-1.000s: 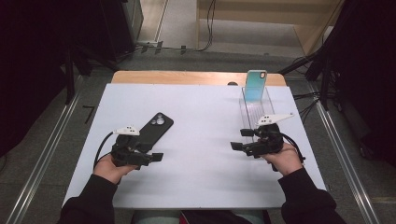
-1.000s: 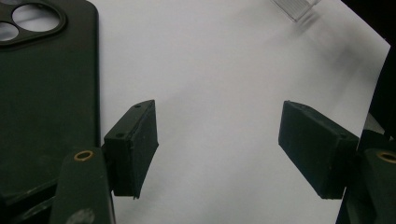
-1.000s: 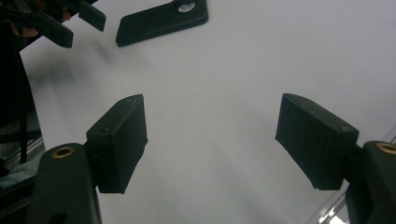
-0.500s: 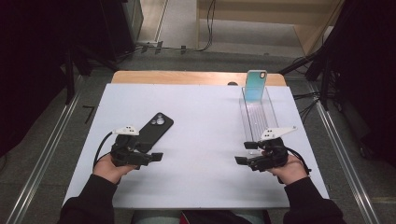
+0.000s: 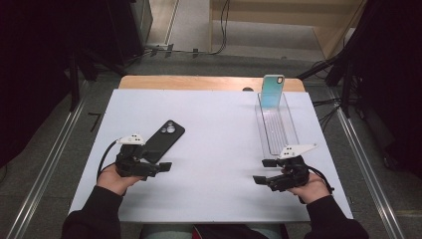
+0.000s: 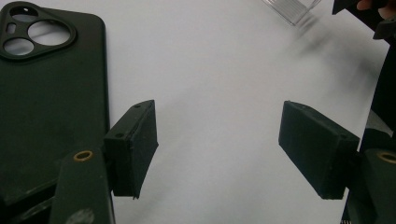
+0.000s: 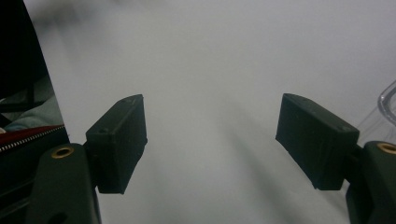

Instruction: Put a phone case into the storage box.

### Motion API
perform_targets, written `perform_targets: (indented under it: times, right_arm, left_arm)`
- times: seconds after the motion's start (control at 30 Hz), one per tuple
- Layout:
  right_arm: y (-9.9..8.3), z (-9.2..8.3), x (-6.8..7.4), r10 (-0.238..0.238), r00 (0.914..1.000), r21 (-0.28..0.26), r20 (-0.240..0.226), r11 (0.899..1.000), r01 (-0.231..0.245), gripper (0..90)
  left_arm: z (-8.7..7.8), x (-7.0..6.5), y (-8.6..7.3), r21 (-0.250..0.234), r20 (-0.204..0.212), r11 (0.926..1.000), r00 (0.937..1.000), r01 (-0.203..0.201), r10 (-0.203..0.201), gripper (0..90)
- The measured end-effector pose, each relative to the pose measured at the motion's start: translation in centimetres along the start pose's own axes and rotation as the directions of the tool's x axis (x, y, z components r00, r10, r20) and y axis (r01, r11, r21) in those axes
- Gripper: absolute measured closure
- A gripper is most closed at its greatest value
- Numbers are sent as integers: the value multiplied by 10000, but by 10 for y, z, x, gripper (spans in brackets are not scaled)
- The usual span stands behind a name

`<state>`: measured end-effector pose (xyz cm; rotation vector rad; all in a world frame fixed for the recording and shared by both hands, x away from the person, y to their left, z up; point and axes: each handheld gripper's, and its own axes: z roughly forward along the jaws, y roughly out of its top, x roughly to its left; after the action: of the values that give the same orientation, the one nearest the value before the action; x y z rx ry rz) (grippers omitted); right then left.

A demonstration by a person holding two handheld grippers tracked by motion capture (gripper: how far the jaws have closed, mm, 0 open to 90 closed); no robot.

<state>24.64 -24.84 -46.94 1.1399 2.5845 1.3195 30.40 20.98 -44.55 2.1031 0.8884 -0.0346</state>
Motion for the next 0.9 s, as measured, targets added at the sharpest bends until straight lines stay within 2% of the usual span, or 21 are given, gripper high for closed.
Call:
perform_targets:
  times: [0.13, 0.2, 0.23, 0.27, 0.3, 0.37, 0.47, 0.53, 0.57, 0.6, 0.7, 0.9]
  right_arm:
    - [0, 2, 0, -31, 10000, 141, -10, 9999, 31, 227]
    - [-1, 2, -1, -46, 10000, 156, -20, 9999, 46, 227]
    - [-1, 2, -1, -46, 10000, 156, -20, 9999, 46, 227]
    - [-1, 3, -1, 27, 10000, 162, -12, 9999, -26, 227]
    - [-1, 3, -1, 76, 10000, 221, -43, 9997, -75, 227]
    - [-1, 3, -1, 29, 10000, 194, -64, 9998, -28, 227]
    - [0, 3, -1, -3, 10000, 151, -76, 9999, 4, 227]
    - [0, 4, -1, -19, 10000, 180, -88, 9998, 21, 227]
    - [0, 4, -1, -19, 10000, 180, -88, 9998, 21, 227]
    - [0, 4, -1, -12, 10000, 163, -87, 9999, 13, 227]
    - [2, 4, 0, -95, 9999, 132, -122, 9999, 97, 227]
    - [1, 4, 0, -95, 9999, 175, -111, 9998, 97, 227]
  left_arm:
    - [-2, 2, 3, -134, 99, 9999, 9999, -38, 39, 227]
    - [-3, 4, 6, -176, 326, 9997, 9993, -170, 176, 62]
    - [-2, 4, 7, -112, 476, 9995, 9984, -299, 304, 62]
    - [-2, 5, 8, 52, 604, 9990, 9972, -445, 441, 0]
    - [-2, 6, 9, 49, 591, 9983, 9966, -578, 574, 0]
    - [-2, 8, 11, 132, 447, 9982, 9973, -591, 584, 0]
    - [-2, 9, 12, 130, 463, 9985, 9975, -540, 533, 18]
    - [-2, 11, 15, 229, -30, 9989, 9991, -411, 411, 60]
    - [-2, 11, 15, 229, -30, 9989, 9991, -411, 411, 63]
    - [-2, 14, 17, 304, -214, 9989, 9991, -361, 368, 63]
    - [-4, 16, 19, 246, -108, 9986, 9988, -471, 474, 63]
    - [-5, 21, 23, 112, -250, 9990, 9988, -427, 430, 63]
